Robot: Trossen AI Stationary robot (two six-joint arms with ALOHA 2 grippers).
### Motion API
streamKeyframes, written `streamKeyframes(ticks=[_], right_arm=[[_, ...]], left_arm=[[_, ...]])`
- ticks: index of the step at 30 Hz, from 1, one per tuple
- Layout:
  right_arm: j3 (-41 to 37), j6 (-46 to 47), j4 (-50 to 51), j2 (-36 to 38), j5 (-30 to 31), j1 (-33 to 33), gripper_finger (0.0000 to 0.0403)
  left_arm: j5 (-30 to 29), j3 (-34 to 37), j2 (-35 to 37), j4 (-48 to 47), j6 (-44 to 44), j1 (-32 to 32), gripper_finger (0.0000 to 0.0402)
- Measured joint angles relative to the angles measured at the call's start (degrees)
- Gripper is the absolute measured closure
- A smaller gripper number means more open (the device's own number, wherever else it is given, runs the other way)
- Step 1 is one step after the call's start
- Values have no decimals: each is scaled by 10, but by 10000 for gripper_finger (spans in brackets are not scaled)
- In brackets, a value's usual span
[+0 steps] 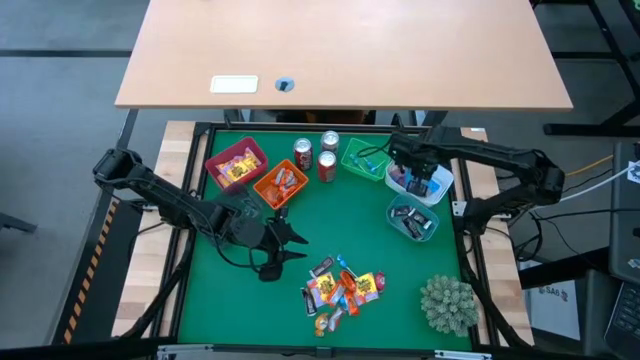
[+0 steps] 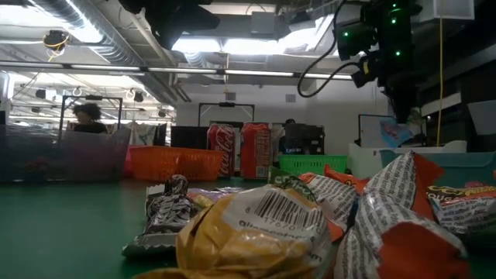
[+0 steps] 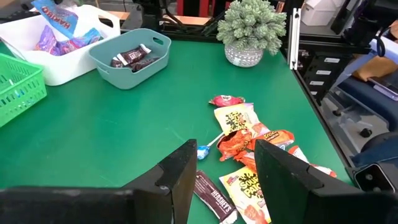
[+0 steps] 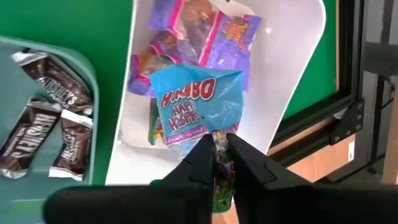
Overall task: Sort candy
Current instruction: Put the blue gummy into the white bin, then put the yellow candy into the red bin
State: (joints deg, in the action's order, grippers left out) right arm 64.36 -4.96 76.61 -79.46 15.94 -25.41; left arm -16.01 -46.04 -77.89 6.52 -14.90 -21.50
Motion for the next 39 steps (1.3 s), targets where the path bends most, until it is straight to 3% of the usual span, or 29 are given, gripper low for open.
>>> streamKeyframes(ticks=[9, 14, 17, 22, 25, 32, 39], right_arm=[[0, 1, 0, 0, 37, -5, 232], [9, 2, 19, 0, 37, -5, 195], [30, 2, 36, 0, -28, -4, 188], [58, 3, 8, 9, -232, 4, 187], [59, 10, -47, 17, -314, 36, 187], [59, 93, -180, 19, -338, 163, 187], [51, 100, -271, 14, -338, 293, 187]], left_arm=[[0, 0, 0, 0, 0, 0, 250], [0, 0, 0, 0, 0, 0, 250], [0, 0, 0, 0, 0, 0, 250], [-28, 0, 0, 0, 0, 0, 250], [-45, 0, 0, 0, 0, 0, 250], [-57, 0, 0, 0, 0, 0, 250], [-57, 0, 0, 0, 0, 0, 250]])
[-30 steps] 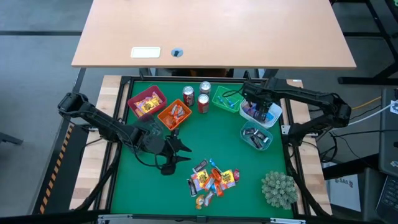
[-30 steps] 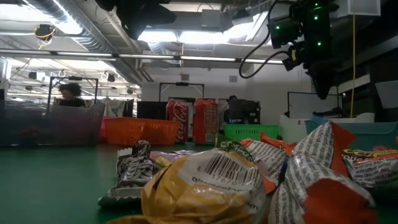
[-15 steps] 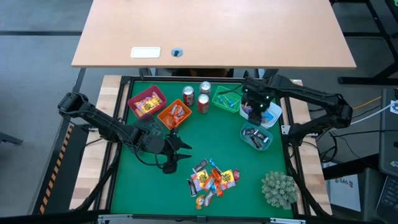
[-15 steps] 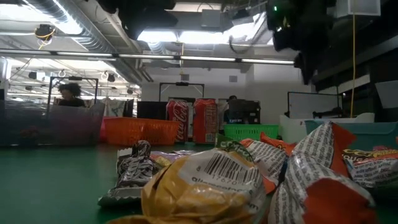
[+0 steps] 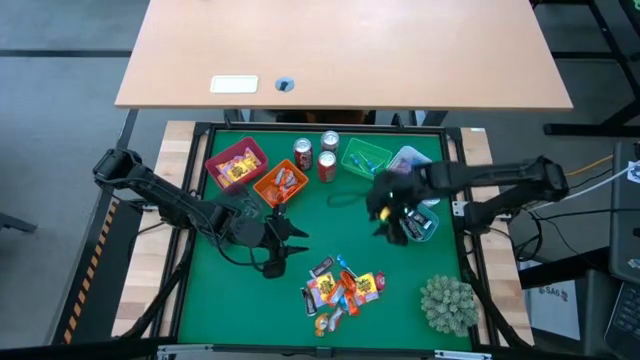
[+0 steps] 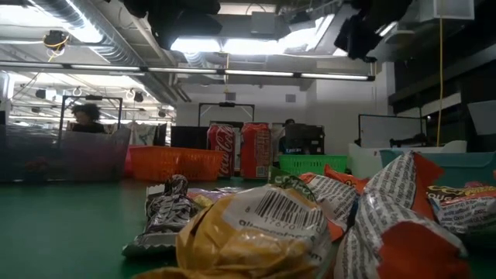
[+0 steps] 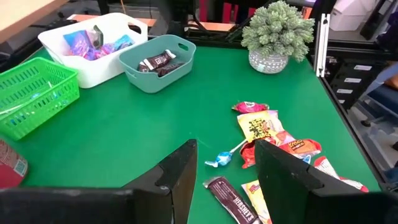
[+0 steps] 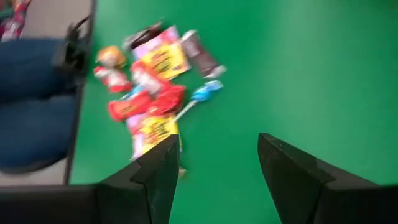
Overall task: Sort candy
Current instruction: Put the yellow candy into the red bin
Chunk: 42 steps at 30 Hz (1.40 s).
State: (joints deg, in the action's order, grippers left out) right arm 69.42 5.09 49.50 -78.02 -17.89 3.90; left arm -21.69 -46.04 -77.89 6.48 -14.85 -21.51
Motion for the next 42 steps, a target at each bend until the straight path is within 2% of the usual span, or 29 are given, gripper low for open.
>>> streamKeyframes(ticks=[3, 10, 19, 25, 34, 37, 42], right_arm=[[-10, 23, -27, -7, 16, 54, 187], [-51, 77, -95, -34, 103, 168, 187], [-66, 88, -204, -125, 159, 266, 187], [-66, 88, -207, -192, 194, 295, 187], [-65, 95, -204, -268, 194, 295, 190], [-64, 95, -203, -276, 197, 295, 210], [-64, 96, -201, -277, 196, 295, 279]], left_arm=[[0, 0, 0, 0, 4, 0, 250], [0, 0, 0, 0, 4, 0, 250], [1, 0, 0, -1, 4, 0, 250], [1, 0, 0, 0, 3, 0, 250], [1, 0, 0, 0, 2, 0, 250], [1, 0, 0, 0, 2, 0, 250], [1, 0, 0, 0, 2, 0, 250]])
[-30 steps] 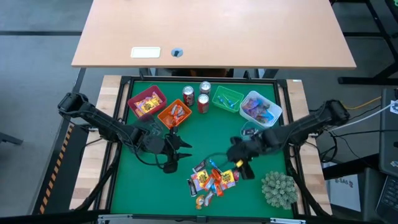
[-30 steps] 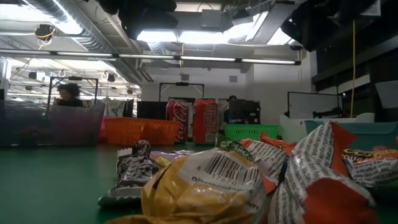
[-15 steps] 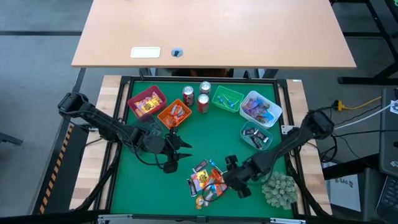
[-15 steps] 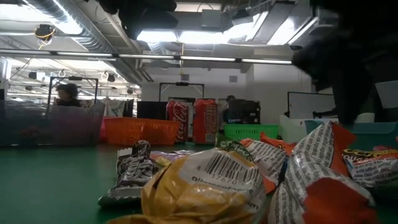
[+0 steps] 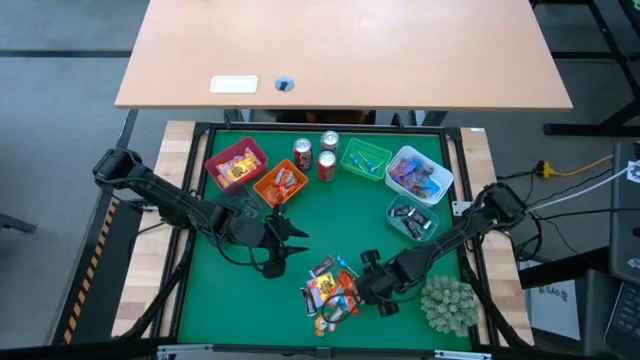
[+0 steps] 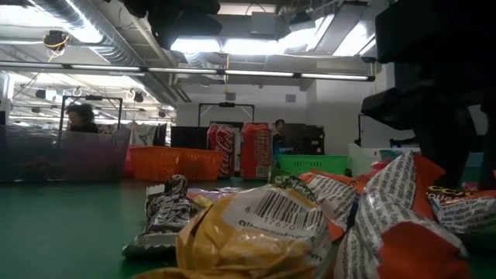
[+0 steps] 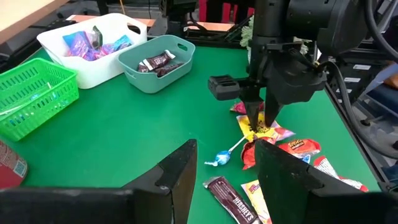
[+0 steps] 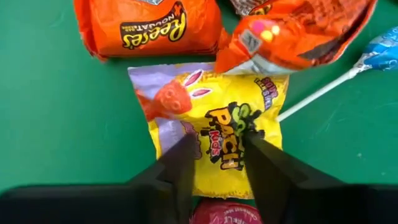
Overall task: Sort candy
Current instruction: Put the yellow candy into the red bin
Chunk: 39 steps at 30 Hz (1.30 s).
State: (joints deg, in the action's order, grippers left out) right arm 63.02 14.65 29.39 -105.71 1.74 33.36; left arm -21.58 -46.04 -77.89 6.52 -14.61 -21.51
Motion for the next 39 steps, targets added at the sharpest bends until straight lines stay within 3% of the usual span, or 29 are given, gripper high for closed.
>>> streamKeyframes(ticks=[8, 14, 22, 29, 39], right_arm=[[5, 1, 9, 1, -3, 0, 393], [49, -13, 76, 12, 10, 0, 381], [138, -60, 189, 21, 145, -14, 399], [171, -124, 149, 21, 306, -56, 401], [173, -180, 4, 21, 334, -111, 401]], left_arm=[[0, 0, 0, 0, 0, 0, 250], [0, 0, 0, 2, 1, 0, 250], [0, 0, 0, 5, 2, 0, 250], [-19, 0, 0, 28, -48, 0, 250], [-90, 0, 0, 31, -158, 1, 250]])
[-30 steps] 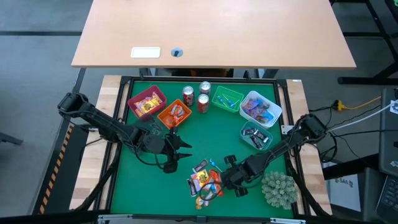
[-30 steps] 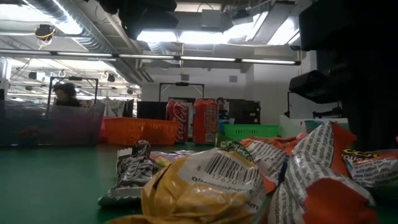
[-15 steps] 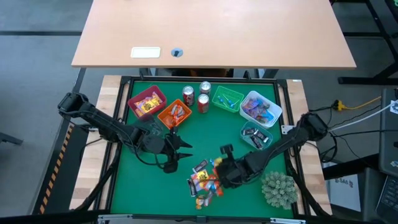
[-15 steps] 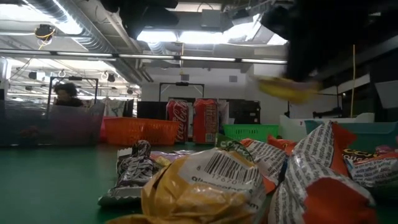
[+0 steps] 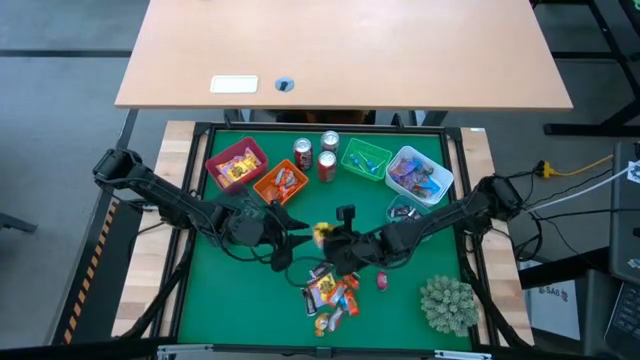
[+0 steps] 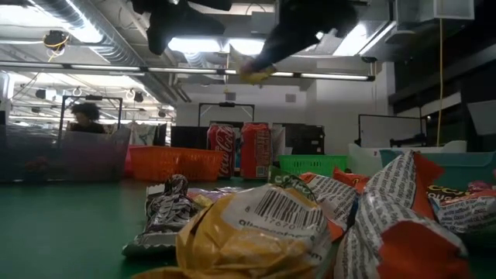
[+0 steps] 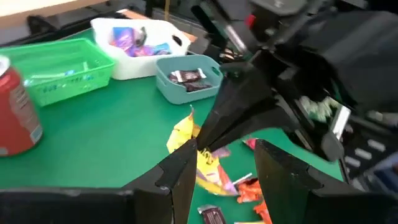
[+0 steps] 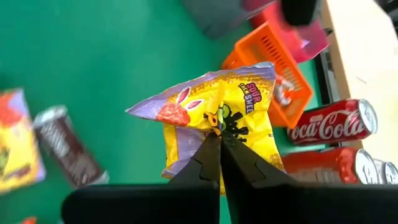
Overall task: Sort candy
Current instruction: Put the yellow candy into the red bin
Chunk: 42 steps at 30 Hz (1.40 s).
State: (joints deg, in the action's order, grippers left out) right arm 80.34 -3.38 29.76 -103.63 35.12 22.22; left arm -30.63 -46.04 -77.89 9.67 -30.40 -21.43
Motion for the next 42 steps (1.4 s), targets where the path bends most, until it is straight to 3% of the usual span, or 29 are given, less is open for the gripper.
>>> streamKeyframes(ticks=[9, 25, 32, 42], right_arm=[[0, -15, -66, 0, 3, -13, 402], [0, -17, -157, 0, 5, -21, 402], [0, -17, -138, 0, 5, -20, 402], [0, -17, -129, 0, 1, -20, 402]], left_arm=[[-78, 0, 0, -23, -94, 0, 250], [-56, 0, 0, -34, -100, 0, 254], [-55, 0, 0, -47, -100, 0, 295], [-34, 0, 0, -61, -100, 0, 386]])
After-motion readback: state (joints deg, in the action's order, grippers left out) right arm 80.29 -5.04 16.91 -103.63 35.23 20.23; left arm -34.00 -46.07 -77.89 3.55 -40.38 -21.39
